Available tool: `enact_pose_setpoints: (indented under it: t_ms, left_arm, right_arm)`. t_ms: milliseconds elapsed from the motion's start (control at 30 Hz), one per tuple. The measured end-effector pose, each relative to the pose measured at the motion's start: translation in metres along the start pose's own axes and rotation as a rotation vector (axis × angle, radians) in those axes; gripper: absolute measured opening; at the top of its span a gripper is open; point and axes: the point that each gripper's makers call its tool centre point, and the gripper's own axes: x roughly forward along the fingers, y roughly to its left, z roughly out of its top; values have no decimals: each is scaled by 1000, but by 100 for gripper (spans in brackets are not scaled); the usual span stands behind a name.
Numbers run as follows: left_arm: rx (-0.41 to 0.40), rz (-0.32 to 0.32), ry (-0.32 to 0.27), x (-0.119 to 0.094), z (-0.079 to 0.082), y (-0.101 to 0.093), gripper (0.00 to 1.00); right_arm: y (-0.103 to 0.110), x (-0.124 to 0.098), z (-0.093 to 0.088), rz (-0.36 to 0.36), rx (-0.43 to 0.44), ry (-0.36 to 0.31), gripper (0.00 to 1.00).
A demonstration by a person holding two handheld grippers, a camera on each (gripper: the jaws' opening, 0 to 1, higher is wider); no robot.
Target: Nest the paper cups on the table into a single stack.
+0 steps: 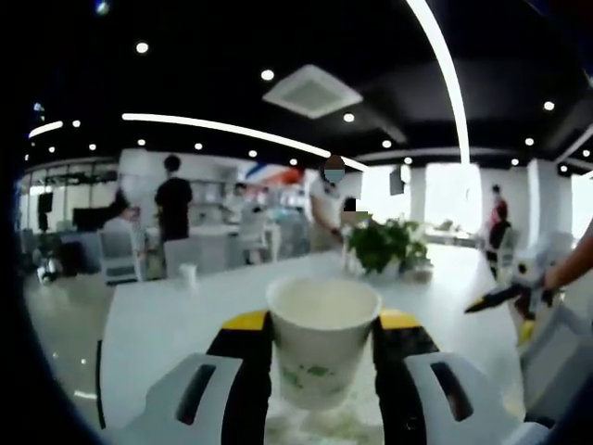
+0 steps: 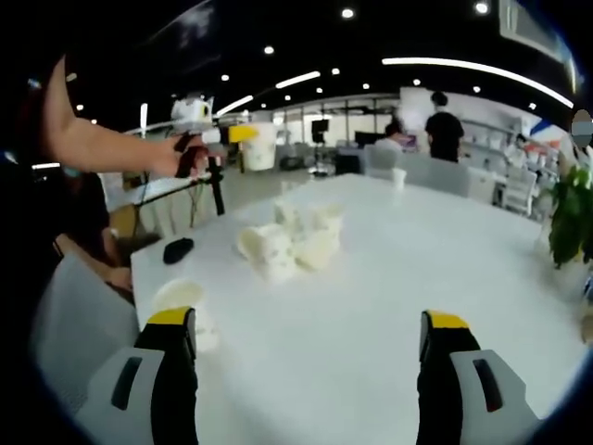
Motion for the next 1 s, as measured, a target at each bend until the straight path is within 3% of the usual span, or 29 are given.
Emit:
enact_pose_setpoints:
  t_ms: [1000]
  left_arm:
    - [23, -93, -53, 3, 26, -57, 41]
  right_arm:
    - [-4, 2, -1, 6, -8, 1, 99]
